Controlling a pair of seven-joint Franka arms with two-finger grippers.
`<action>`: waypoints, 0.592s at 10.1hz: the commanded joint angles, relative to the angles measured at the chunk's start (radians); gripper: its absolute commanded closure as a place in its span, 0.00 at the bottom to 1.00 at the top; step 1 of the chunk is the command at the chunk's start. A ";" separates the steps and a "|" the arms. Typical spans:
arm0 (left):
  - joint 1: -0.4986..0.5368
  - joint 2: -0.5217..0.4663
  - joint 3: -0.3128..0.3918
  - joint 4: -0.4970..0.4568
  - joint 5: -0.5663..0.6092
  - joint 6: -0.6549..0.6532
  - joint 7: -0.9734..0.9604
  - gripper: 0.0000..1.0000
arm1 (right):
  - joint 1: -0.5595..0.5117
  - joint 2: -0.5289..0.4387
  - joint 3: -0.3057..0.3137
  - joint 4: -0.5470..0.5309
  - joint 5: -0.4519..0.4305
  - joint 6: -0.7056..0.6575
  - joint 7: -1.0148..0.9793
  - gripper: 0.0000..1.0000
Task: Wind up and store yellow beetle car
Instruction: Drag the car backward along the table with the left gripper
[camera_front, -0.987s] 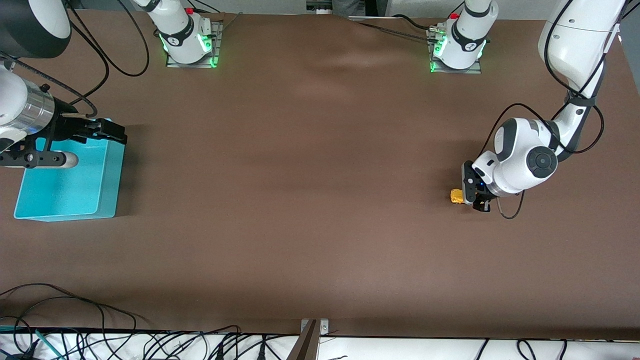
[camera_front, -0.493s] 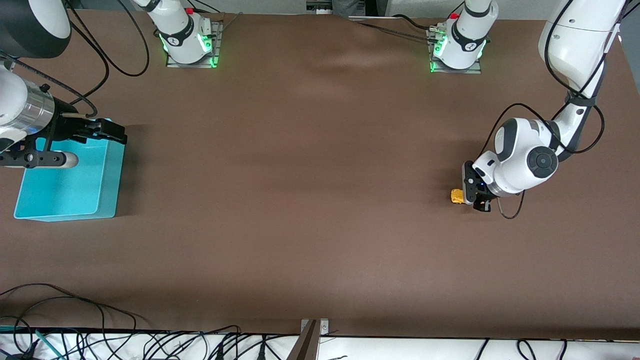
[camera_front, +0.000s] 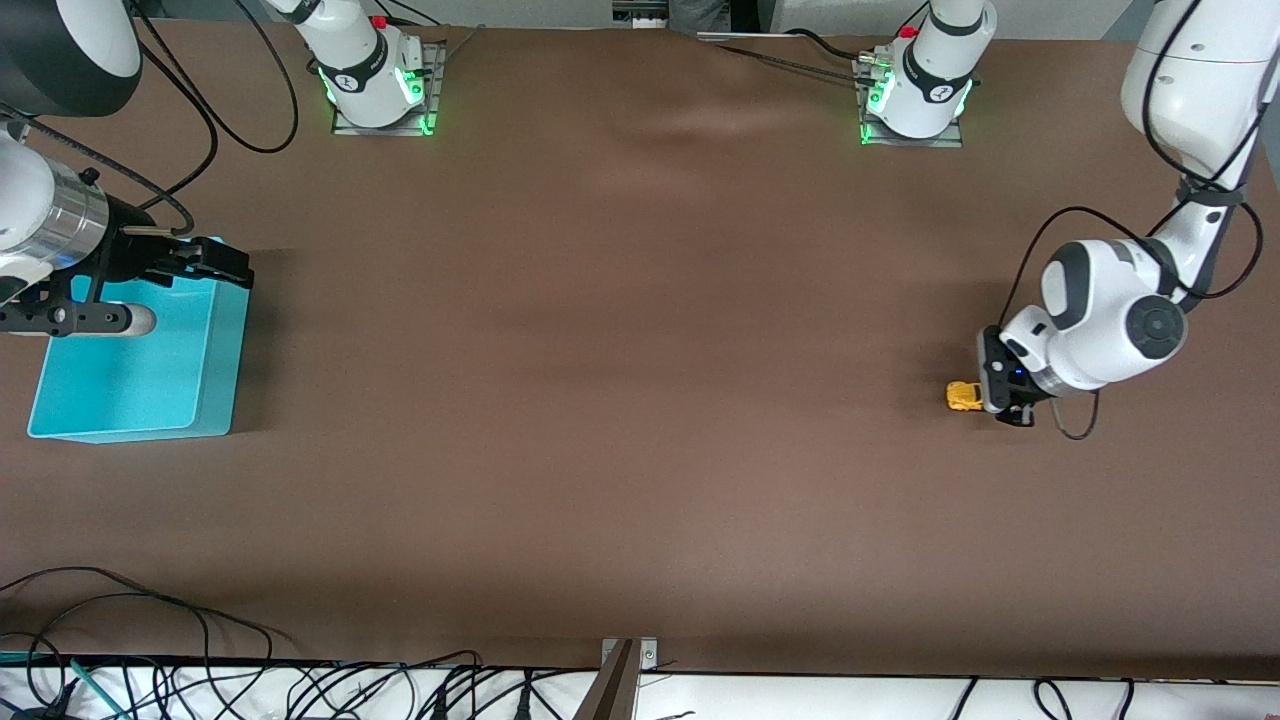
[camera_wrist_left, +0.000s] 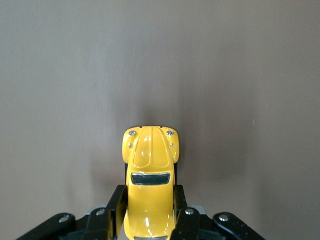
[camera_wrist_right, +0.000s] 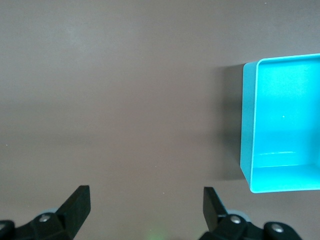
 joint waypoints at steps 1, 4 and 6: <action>0.075 0.107 -0.001 0.077 0.019 0.014 0.104 0.79 | -0.009 0.002 0.002 0.011 0.020 -0.015 -0.016 0.00; 0.115 0.109 0.005 0.093 0.019 0.014 0.148 0.79 | -0.009 0.002 0.002 0.011 0.020 -0.015 -0.016 0.00; 0.126 0.109 0.005 0.094 0.020 0.014 0.150 0.79 | -0.009 0.002 0.002 0.011 0.020 -0.015 -0.016 0.00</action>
